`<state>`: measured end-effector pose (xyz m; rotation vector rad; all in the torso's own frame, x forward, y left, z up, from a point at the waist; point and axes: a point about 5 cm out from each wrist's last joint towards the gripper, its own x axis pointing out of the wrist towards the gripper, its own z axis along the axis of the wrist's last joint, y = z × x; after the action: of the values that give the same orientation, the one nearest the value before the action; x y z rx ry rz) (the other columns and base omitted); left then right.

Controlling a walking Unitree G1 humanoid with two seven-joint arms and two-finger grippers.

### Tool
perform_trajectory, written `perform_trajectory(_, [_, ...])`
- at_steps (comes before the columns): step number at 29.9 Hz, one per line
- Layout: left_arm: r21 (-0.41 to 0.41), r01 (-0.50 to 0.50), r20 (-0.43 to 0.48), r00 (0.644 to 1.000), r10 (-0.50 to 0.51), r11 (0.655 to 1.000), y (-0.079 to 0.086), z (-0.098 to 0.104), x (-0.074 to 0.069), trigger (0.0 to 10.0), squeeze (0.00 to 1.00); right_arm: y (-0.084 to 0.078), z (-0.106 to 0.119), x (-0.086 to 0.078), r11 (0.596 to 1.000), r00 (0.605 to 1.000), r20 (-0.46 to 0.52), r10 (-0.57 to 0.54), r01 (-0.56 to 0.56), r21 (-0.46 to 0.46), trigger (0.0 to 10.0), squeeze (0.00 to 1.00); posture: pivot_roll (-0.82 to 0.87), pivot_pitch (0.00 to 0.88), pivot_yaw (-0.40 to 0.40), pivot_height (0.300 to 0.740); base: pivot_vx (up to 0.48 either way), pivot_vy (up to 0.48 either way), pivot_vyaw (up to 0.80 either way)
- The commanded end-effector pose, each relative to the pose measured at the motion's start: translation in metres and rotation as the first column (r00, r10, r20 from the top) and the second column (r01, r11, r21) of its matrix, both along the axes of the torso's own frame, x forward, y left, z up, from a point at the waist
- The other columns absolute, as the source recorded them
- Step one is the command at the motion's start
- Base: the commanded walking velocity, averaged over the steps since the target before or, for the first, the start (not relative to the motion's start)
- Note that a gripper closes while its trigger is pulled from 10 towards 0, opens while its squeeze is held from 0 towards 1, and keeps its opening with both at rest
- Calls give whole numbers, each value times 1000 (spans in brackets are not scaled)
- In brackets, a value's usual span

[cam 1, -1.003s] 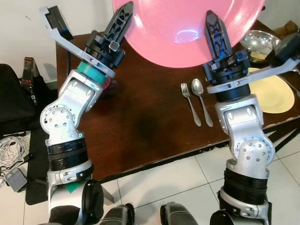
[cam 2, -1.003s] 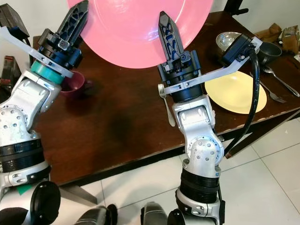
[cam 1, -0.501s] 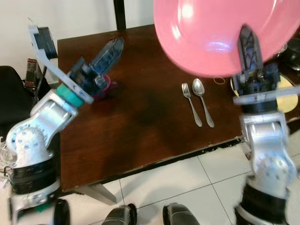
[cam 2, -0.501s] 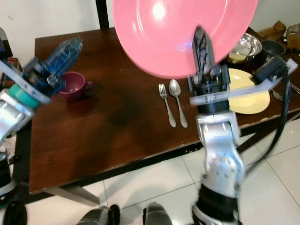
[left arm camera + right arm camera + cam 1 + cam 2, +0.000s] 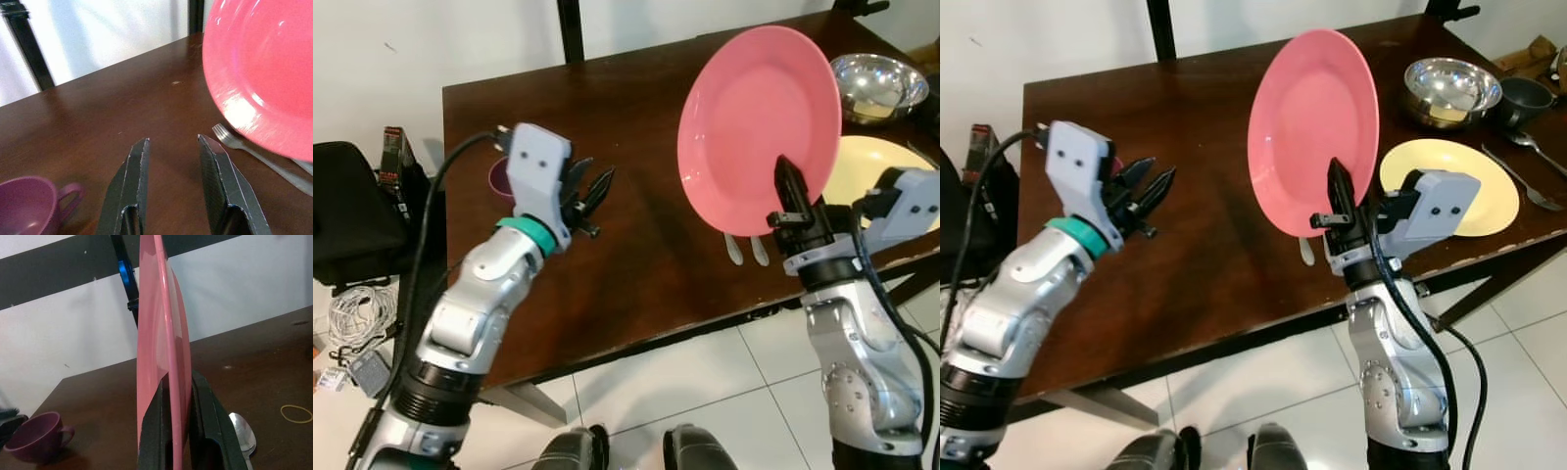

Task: Setting the table

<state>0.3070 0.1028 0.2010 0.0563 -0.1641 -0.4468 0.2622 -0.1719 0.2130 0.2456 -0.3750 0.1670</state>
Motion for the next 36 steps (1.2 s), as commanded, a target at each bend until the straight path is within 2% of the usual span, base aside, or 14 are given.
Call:
perform_trajectory(1, [19, -32, -15, 999, 32, 999, 2, -8, 1, 10000, 0, 1, 0, 1, 1000, 1000, 5, -5, 5, -3, 10000, 0, -126, 14, 105, 740, 0, 0, 0])
perform_trajectory(6, [19, -45, -15, 999, 45, 999, 2, -9, 0, 10000, 0, 1, 0, 2, 1000, 1000, 7, -10, 10, 0, 10000, 0, -126, 14, 105, 740, 0, 0, 0])
perform_trajectory(7, [26, -93, 16, 996, 93, 995, 5, -13, 3, 10000, 0, 4, 2, 6, 1000, 999, 22, -29, 29, -10, 10000, 0, -122, 16, 90, 740, 0, 0, 0])
perform_trajectory(11, [31, -122, 34, 992, 121, 992, 7, -17, 5, 10000, 0, 9, 4, 9, 999, 999, 34, -33, 34, -25, 10000, 0, -140, 11, 63, 740, 0, 0, 0])
perform_trajectory(14, [0, -158, 53, 986, 157, 987, 2, -21, 7, 10000, 0, 13, 7, 13, 999, 999, 32, -9, 11, -44, 10000, 0, -150, 10, 7, 740, 0, 0, 0])
perform_trajectory(17, [-29, -183, 61, 981, 185, 983, 0, -20, 9, 10000, 0, 12, 7, 14, 998, 1000, 22, 5, -4, -59, 10000, 0, -152, 11, -2, 740, 0, 0, 0])
perform_trajectory(25, [-47, -182, 71, 980, 185, 982, -5, -17, 11, 10000, 0, 9, 6, 16, 998, 1000, 12, 0, 1, -58, 10000, 0, -152, 12, 13, 740, 0, 0, 0])
perform_trajectory(36, [-32, -158, 95, 983, 160, 987, -9, -16, 17, 10000, 0, 14, -5, 14, 999, 999, -24, -42, 42, -8, 10000, 0, -160, 8, 53, 740, 0, 0, 0])
